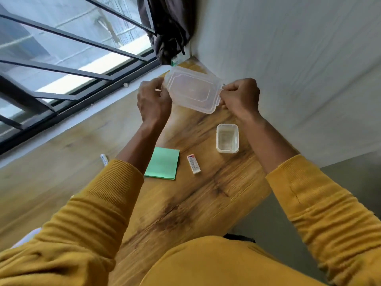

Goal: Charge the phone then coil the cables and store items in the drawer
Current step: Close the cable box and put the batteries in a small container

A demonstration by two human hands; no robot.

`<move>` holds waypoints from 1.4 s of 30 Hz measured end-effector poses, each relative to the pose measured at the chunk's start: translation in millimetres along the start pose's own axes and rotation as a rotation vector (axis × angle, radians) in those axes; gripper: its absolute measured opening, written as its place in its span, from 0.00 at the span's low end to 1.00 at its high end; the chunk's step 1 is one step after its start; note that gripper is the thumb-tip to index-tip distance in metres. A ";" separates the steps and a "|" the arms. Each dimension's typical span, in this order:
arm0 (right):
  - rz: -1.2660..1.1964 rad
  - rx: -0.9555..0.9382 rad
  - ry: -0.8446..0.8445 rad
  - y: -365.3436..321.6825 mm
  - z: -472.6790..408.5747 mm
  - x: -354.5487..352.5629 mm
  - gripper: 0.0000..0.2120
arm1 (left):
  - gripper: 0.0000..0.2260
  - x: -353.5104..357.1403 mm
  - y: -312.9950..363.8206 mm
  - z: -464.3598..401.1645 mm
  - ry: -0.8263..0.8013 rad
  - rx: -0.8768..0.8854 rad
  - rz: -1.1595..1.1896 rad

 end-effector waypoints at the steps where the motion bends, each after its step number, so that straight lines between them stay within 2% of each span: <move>1: -0.036 -0.014 -0.024 -10.8 4.0 4.6 0.04 | 0.14 -18.0 -4.7 3.1 0.054 -0.005 0.016; 4: -0.121 -0.055 -0.095 -46.0 21.9 19.4 0.04 | 0.13 -72.7 -24.8 17.2 0.182 -0.050 0.095; 10: -0.303 -0.151 -0.272 -97.4 76.5 60.7 0.01 | 0.10 -171.1 -69.8 65.5 0.320 -0.170 0.227; 20: -0.591 -0.228 -0.633 -149.5 192.5 146.0 0.03 | 0.08 -303.5 -160.4 165.3 0.601 -0.340 0.257; 22: -0.587 -0.262 -0.692 -161.4 215.6 163.7 0.08 | 0.05 -324.5 -179.1 187.9 0.632 -0.380 0.338; 25: -0.594 -0.276 -0.771 -174.4 250.5 189.1 0.11 | 0.09 -354.7 -206.8 218.6 0.683 -0.436 0.475; 27: -0.579 -0.296 -0.817 -177.6 271.4 204.9 0.06 | 0.10 -371.6 -225.1 236.9 0.699 -0.464 0.545; 34: -0.461 -0.320 -0.959 -181.3 316.0 246.8 0.06 | 0.04 -410.4 -275.9 269.1 0.660 -0.580 0.639; 37: -0.382 -0.337 -0.998 -178.4 323.4 256.1 0.05 | 0.06 -415.0 -288.4 274.8 0.599 -0.609 0.614; 42: -0.230 -0.328 -1.021 -174.8 331.2 262.8 0.22 | 0.07 -415.9 -303.8 272.4 0.505 -0.644 0.463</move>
Point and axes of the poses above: each hand's wrist, its own z-axis away from the middle knuckle, its own x-axis out of the palm, y = z × x, the point moved 3 cm from there along -z, towards the middle knuckle, and after that the axes turned 12 degrees about -x, right-handed, at the moved point
